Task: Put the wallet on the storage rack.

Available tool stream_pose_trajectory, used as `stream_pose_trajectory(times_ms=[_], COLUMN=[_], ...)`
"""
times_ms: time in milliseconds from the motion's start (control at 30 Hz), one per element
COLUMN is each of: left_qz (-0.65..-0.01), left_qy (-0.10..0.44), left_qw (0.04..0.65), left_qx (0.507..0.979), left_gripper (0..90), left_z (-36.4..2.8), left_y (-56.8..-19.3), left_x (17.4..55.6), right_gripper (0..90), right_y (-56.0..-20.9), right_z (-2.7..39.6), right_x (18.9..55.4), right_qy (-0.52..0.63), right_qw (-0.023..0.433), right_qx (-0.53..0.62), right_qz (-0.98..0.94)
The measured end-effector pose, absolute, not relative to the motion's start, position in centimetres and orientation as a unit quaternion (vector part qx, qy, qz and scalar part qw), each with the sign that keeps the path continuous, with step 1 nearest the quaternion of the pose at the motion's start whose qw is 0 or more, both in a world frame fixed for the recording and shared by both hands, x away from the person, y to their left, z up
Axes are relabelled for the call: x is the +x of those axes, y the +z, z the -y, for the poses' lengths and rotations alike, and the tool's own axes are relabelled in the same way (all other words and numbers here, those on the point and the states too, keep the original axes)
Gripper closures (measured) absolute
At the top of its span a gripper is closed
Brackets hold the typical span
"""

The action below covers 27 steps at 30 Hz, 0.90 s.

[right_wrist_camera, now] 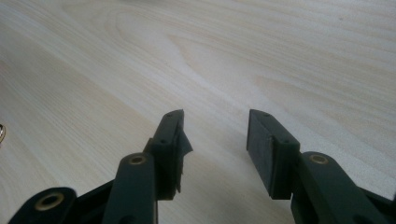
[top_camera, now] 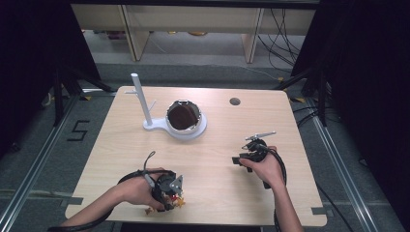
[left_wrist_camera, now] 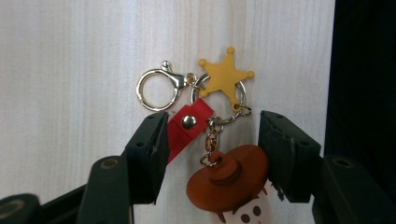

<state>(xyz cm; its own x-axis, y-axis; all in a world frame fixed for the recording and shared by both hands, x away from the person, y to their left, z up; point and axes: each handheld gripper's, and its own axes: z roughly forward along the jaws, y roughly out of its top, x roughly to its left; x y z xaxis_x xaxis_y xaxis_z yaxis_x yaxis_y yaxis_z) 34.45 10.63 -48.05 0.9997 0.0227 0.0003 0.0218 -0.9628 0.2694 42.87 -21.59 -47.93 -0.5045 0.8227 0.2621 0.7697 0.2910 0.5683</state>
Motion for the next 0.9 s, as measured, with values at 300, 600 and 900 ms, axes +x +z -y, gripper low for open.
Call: stream_pose_trajectory(times_ms=[300, 600, 900], left_qz=[0.016, 0.044, 0.042], left_qy=[0.026, 0.049, 0.053], left_qw=[0.131, 0.125, 0.131], left_qx=[0.991, 0.99, 0.989], left_gripper=[64.5, 73.9, 76.8], left_z=[-10.6, -10.5, -10.8], left_y=[-48.0, -47.9, -47.8], left_x=[34.6, 33.9, 33.7], right_gripper=[57.3, 57.3, 57.2], right_y=[-48.0, -48.1, -48.1], right_z=[21.5, 21.5, 21.6], right_x=[42.9, 42.9, 42.9], right_qy=[0.323, 0.333, 0.333], right_qw=[0.032, 0.036, 0.035], right_qx=[0.495, 0.489, 0.488], right_qz=[-0.806, -0.806, -0.806])
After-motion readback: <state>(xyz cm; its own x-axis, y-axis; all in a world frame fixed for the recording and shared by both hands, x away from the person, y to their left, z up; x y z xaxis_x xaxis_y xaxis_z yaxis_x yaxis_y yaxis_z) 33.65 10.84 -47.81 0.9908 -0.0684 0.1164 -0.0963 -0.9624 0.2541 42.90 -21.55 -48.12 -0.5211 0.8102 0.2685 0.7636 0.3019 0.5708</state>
